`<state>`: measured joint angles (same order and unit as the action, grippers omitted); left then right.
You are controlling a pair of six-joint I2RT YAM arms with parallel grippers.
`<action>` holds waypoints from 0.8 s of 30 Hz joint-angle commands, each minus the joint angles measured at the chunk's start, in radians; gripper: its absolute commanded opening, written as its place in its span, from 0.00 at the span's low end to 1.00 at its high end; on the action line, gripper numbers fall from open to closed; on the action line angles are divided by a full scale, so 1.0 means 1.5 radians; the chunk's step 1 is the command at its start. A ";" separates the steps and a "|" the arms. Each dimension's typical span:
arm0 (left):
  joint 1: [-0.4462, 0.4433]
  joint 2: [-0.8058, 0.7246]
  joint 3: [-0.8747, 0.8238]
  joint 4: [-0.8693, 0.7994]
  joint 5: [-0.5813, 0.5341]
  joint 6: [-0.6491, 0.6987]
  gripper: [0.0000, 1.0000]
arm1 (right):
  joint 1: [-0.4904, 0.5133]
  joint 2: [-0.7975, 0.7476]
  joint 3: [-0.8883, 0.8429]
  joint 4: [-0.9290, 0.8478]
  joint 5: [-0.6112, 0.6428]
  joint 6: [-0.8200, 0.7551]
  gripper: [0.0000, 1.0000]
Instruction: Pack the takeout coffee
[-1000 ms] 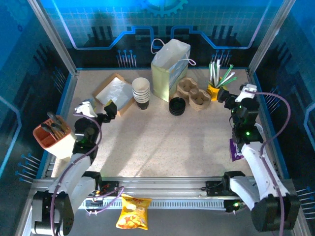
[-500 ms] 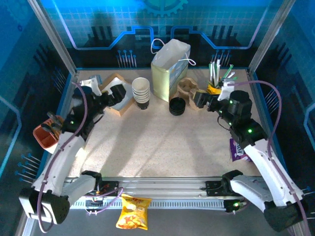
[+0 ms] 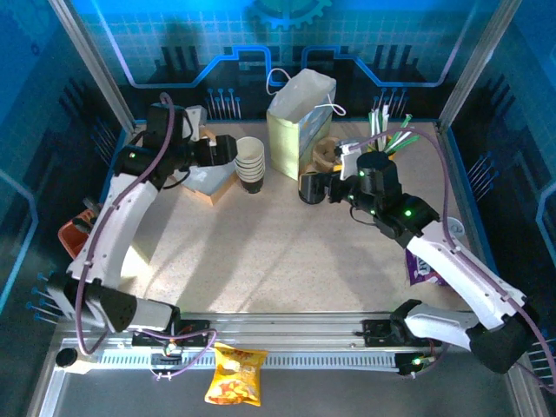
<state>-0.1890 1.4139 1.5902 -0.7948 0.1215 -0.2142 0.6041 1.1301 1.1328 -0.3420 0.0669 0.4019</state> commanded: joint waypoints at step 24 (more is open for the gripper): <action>-0.021 0.408 0.444 -0.250 -0.075 0.108 0.61 | 0.047 0.127 0.070 -0.010 0.005 0.014 0.99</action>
<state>-0.2142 1.9781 2.1857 -1.1023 0.0227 -0.0692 0.6556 1.2972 1.1923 -0.3576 0.0769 0.4118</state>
